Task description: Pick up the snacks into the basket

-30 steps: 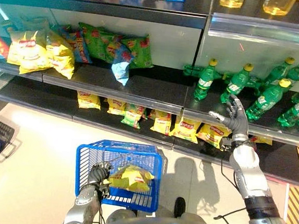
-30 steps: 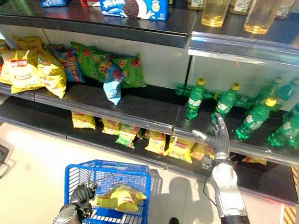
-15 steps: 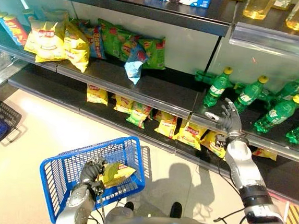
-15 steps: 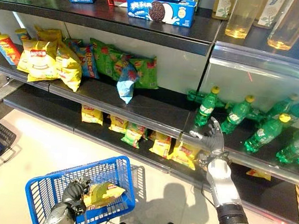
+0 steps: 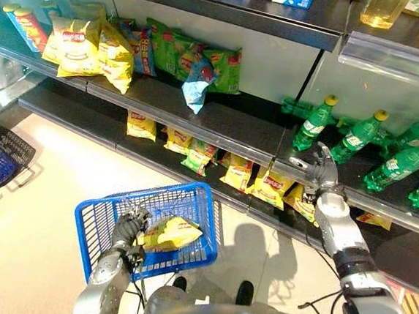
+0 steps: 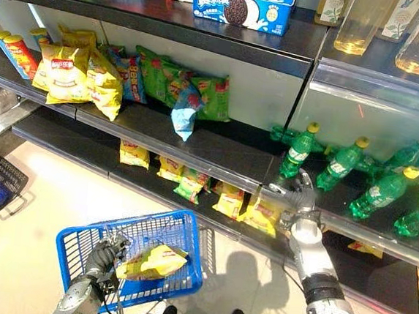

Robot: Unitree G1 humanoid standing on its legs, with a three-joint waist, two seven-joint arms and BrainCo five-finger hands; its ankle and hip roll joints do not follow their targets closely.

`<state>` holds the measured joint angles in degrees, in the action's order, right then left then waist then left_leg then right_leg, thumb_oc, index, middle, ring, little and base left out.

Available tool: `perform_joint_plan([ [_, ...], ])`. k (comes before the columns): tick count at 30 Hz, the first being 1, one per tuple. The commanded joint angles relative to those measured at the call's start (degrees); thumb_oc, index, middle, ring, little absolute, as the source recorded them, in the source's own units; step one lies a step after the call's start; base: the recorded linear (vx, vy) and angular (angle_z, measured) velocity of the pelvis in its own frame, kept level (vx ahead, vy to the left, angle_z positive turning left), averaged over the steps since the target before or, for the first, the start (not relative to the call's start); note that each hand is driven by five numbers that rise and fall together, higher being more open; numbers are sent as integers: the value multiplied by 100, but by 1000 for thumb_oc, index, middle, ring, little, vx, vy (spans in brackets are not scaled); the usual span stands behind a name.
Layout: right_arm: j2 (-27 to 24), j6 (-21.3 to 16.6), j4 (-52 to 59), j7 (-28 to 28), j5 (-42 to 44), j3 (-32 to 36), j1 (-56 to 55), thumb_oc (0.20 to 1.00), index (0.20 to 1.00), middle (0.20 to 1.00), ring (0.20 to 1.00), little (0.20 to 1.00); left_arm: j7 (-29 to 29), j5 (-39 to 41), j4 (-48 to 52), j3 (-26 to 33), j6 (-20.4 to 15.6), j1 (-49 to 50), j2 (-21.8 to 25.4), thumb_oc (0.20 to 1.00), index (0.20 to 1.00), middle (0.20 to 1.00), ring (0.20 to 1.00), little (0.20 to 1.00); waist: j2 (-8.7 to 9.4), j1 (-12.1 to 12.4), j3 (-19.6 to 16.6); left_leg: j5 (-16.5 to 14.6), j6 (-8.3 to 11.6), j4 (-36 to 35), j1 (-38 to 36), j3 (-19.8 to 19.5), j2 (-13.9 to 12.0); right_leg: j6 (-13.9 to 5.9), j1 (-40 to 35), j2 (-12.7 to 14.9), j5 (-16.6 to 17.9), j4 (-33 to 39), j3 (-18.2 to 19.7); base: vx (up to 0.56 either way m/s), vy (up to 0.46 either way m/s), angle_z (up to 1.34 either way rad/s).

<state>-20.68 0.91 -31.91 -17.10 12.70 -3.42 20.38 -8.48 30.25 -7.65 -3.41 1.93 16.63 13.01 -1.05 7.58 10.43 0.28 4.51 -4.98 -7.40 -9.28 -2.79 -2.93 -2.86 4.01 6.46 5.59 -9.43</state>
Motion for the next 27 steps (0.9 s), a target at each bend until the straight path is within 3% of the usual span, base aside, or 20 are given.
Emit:
perform_joint_plan([
  [1,-324,-170,-8,-207,174,-182,802,1000,1000,1000,1000,1000,108,126,1336,-2,-715,-270,408,200,200,200,200,200,104,97,-28,-114,-217,-2,103,111,340,-425,-270,101,-617,-59,12,0,0,0],
  [13,-364,-102,-207,-438,183,-30,821,1000,1000,1000,1000,1000,27,25,1485,-29,-701,-360,501,200,200,200,200,200,61,34,81,-159,-243,-2,43,117,338,-407,-309,101,-604,-59,31,-1,0,0],
  [17,-418,-81,-371,-439,202,-55,874,1000,1000,1000,1000,1000,22,6,1528,12,-724,-381,474,200,200,200,200,200,50,-12,-5,-177,-282,-2,-9,212,340,-435,-245,77,-622,-59,195,20,29,-7],
  [22,-499,-111,-325,-426,268,55,899,1000,1000,1000,1000,1000,46,-5,1517,-25,-717,-517,489,200,200,200,200,200,57,53,-2,-251,-364,347,283,-11,597,-498,-97,193,-496,-59,322,-26,77,-14],
  [23,-534,-111,-286,-423,249,105,863,1000,1000,1000,1000,1000,39,3,1498,-55,-710,-561,502,200,200,200,200,200,32,38,18,-256,-415,361,325,-9,630,-507,29,244,-491,-329,322,-116,176,-5],
  [24,-577,-110,-70,-400,188,218,748,1000,1000,1000,1000,1000,44,-32,1473,-83,-687,-709,630,200,200,200,200,200,-32,-51,187,-254,-548,368,337,30,604,-538,587,195,-550,-1524,417,-120,173,-2],
  [25,-576,-103,-58,-400,184,227,744,1000,1000,1000,1000,1000,45,-32,1466,-86,-689,-719,632,200,200,200,200,200,-19,-35,183,-256,-550,373,354,43,615,-540,655,209,-600,-1627,438,-137,167,-2],
  [27,-516,-160,-21,-410,226,233,813,1000,1000,1000,1000,1000,35,-204,1394,-103,-736,-919,834,200,200,200,200,200,-33,-97,397,-305,-605,378,271,106,561,-625,1378,203,-366,-2550,421,-8,116,-17],
])
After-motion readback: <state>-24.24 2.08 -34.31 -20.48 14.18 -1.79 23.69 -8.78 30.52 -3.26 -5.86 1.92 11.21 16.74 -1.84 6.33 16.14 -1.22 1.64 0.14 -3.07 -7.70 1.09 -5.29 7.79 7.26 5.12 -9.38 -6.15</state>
